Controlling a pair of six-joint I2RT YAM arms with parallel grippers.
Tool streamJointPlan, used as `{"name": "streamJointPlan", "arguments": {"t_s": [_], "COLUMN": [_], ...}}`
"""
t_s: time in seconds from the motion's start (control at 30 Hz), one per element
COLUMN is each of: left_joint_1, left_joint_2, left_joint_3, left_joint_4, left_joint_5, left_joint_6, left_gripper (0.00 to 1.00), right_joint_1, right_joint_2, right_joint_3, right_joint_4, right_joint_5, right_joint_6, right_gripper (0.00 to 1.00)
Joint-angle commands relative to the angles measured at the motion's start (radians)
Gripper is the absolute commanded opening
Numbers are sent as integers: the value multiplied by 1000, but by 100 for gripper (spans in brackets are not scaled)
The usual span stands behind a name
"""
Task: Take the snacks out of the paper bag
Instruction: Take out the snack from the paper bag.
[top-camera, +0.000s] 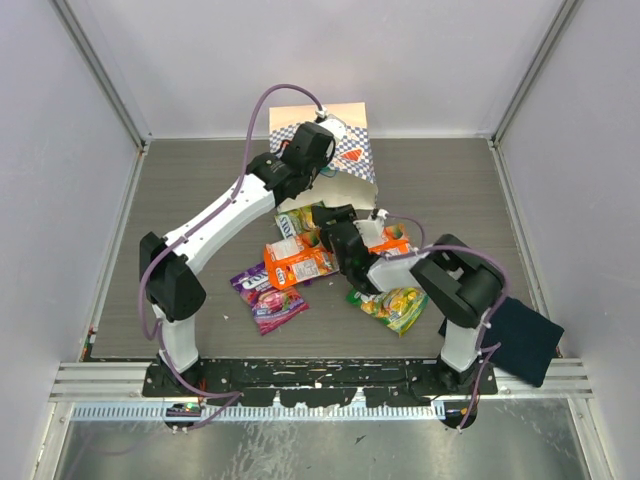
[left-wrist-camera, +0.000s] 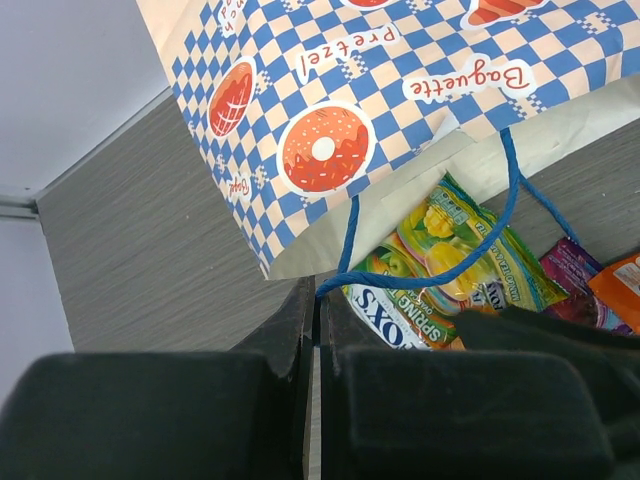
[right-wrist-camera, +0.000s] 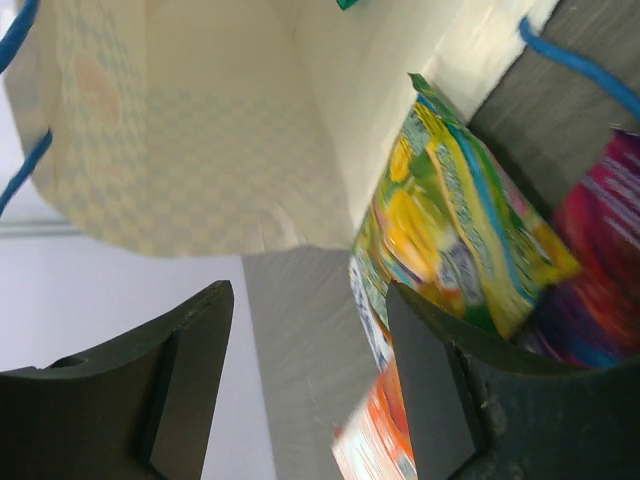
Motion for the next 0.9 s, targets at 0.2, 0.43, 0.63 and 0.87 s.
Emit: {"name": "streamJointPlan", "arguments": {"t_s": [0.2, 0.43, 0.63, 0.87], "left_joint_1": [4, 5, 5, 5], "left_joint_2": [-93, -95, -85, -73], "left_joint_3": [17, 16, 17, 25], "left_joint_4": [13, 9, 9, -2], "left_joint_5": [6, 12, 20, 11], "left_joint_6": [27, 26, 20, 26], "left_gripper": [0, 0, 0, 0], "right_joint_1": [-96, -141, -163, -203], "right_joint_2": [347, 528, 682, 765], "right_joint_3": [447, 733, 952, 1115], "right_joint_4": [71, -159, -296, -408], "right_joint_5": [-18, -47, -74, -37], "right_joint_6": [239, 336, 485, 484], "right_gripper": [66, 66, 66, 66]}}
